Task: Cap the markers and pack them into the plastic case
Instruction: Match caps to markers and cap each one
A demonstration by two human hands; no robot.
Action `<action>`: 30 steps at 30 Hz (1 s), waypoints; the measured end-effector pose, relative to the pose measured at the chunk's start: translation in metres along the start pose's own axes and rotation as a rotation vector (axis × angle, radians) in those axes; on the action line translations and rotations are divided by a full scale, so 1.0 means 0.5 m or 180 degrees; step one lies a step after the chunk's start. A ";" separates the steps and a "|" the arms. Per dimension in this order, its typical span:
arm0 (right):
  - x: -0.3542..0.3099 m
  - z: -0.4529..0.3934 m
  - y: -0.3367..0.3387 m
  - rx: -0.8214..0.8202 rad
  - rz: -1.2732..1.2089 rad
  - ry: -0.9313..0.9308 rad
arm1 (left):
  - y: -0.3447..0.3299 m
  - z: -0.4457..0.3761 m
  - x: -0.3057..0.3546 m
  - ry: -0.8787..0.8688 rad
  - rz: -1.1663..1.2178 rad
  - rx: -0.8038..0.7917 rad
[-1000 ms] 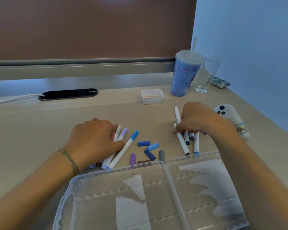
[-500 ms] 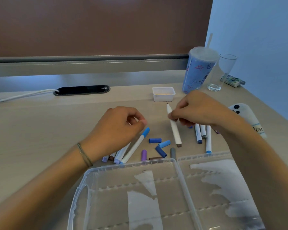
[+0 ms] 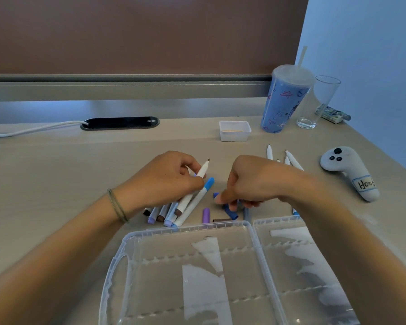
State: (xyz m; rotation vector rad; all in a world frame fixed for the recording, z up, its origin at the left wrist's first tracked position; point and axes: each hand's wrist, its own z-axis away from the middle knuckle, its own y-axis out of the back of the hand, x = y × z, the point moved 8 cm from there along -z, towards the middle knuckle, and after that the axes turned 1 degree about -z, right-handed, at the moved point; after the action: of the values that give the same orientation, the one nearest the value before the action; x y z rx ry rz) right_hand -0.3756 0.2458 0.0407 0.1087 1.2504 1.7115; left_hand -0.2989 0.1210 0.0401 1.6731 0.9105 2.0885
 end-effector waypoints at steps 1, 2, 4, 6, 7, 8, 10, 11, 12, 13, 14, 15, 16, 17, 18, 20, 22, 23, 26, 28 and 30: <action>0.002 -0.003 -0.007 -0.0015 0.0177 -0.0084 | 0.004 -0.002 -0.003 -0.0012 -0.0039 0.0066; 0.002 -0.006 -0.012 0.0010 0.0365 -0.0149 | 0.007 -0.004 -0.004 -0.0019 -0.0061 0.0119; -0.003 -0.007 -0.016 0.0153 0.0758 -0.0222 | 0.008 -0.006 -0.006 -0.0030 -0.0108 0.0161; -0.013 0.000 -0.015 0.0337 0.1122 -0.0250 | 0.008 -0.008 -0.007 -0.0037 -0.0186 0.0182; -0.019 0.004 -0.015 0.0405 0.1284 -0.0251 | 0.008 -0.009 -0.009 -0.0038 -0.0210 0.0198; -0.024 0.008 -0.017 0.0438 0.1410 -0.0251 | 0.008 -0.010 -0.009 -0.0038 -0.0220 0.0209; -0.031 0.011 -0.023 0.0435 0.1540 -0.0237 | 0.007 -0.011 -0.011 -0.0024 -0.0237 0.0209; -0.032 0.011 -0.026 0.0430 0.1563 -0.0221 | 0.007 -0.011 -0.012 -0.0018 -0.0249 0.0209; -0.033 0.009 -0.027 0.0422 0.1567 -0.0205 | 0.008 -0.011 -0.013 -0.0019 -0.0264 0.0213; -0.033 0.008 -0.028 0.0400 0.1556 -0.0189 | 0.008 -0.010 -0.013 -0.0028 -0.0281 0.0217; -0.032 0.007 -0.027 0.0355 0.1533 -0.0176 | 0.009 -0.010 -0.013 -0.0042 -0.0294 0.0218; -0.031 0.007 -0.026 0.0292 0.1494 -0.0169 | 0.009 -0.010 -0.013 -0.0058 -0.0295 0.0214; -0.028 0.008 -0.025 0.0227 0.1430 -0.0166 | 0.009 -0.009 -0.012 -0.0072 -0.0289 0.0206; -0.025 0.008 -0.023 0.0170 0.1340 -0.0160 | 0.009 -0.008 -0.012 -0.0082 -0.0283 0.0198; -0.022 0.008 -0.021 0.0129 0.1241 -0.0147 | 0.009 -0.008 -0.012 -0.0088 -0.0280 0.0192; -0.018 0.005 -0.019 0.0109 0.1055 -0.0112 | 0.008 -0.009 -0.013 -0.0093 -0.0279 0.0187; -0.017 -0.004 -0.021 0.0169 0.0907 -0.0077 | 0.006 -0.011 -0.015 -0.0092 -0.0311 0.0182; -0.016 -0.011 -0.021 0.0262 0.0892 -0.0064 | 0.005 -0.012 -0.016 -0.0085 -0.0332 0.0176; -0.012 -0.021 -0.008 0.0662 0.0971 -0.0048 | 0.004 -0.013 -0.019 -0.0072 -0.0385 0.0165; -0.014 -0.020 0.002 0.0743 0.0801 0.0083 | 0.007 -0.014 -0.021 -0.0071 -0.0391 0.0191; -0.024 -0.016 0.011 0.0863 0.0601 0.0262 | 0.012 -0.015 -0.022 -0.0058 -0.0386 0.0232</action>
State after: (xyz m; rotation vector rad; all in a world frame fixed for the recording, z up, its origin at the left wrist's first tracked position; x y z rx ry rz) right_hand -0.3777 0.2315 0.0465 0.3292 1.5715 1.7101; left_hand -0.3021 0.1076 0.0350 1.6262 1.0665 1.9797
